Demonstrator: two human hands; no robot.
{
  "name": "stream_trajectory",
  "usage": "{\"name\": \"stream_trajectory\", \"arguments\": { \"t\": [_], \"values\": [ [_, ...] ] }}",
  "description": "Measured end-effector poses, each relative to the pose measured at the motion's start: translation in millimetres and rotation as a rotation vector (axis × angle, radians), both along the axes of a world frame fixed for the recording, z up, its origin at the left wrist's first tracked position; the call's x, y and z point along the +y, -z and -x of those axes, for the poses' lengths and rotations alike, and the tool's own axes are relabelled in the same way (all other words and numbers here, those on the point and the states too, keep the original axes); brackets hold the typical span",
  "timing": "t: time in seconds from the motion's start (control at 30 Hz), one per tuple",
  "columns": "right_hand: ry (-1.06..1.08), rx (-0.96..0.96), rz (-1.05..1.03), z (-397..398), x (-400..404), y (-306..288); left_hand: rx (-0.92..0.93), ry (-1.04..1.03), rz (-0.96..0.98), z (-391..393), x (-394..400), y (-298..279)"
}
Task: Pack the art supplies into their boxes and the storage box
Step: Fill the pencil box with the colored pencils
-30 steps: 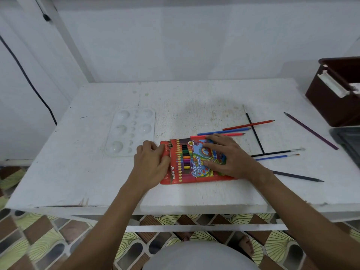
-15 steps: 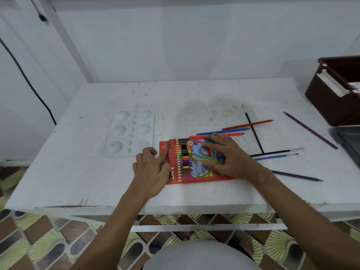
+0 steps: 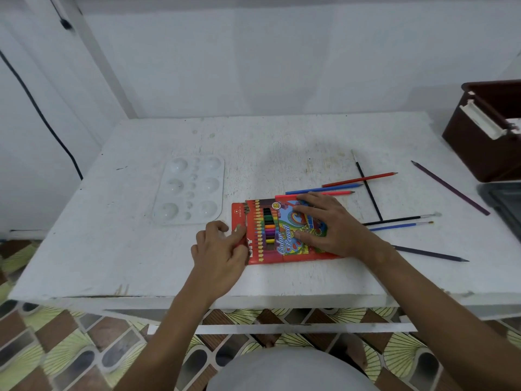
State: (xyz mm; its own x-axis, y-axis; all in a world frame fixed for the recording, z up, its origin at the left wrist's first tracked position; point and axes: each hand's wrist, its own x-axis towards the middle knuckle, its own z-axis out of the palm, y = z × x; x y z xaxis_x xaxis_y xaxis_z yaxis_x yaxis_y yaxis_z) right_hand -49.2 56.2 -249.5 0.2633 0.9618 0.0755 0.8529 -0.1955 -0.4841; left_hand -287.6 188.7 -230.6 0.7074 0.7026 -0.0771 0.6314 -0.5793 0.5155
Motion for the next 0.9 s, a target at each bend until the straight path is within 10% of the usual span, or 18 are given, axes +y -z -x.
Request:
{"name": "stream_trajectory", "arguments": {
  "t": [0.5, 0.9],
  "values": [
    [0.006, -0.037, 0.074, 3, 0, -15, -0.197, -0.045, -0.062, -31, 29, -15],
    [0.098, -0.083, 0.028, -7, -33, -29, 0.207, 0.636, -0.116, -191, 46, -42]
  ]
}}
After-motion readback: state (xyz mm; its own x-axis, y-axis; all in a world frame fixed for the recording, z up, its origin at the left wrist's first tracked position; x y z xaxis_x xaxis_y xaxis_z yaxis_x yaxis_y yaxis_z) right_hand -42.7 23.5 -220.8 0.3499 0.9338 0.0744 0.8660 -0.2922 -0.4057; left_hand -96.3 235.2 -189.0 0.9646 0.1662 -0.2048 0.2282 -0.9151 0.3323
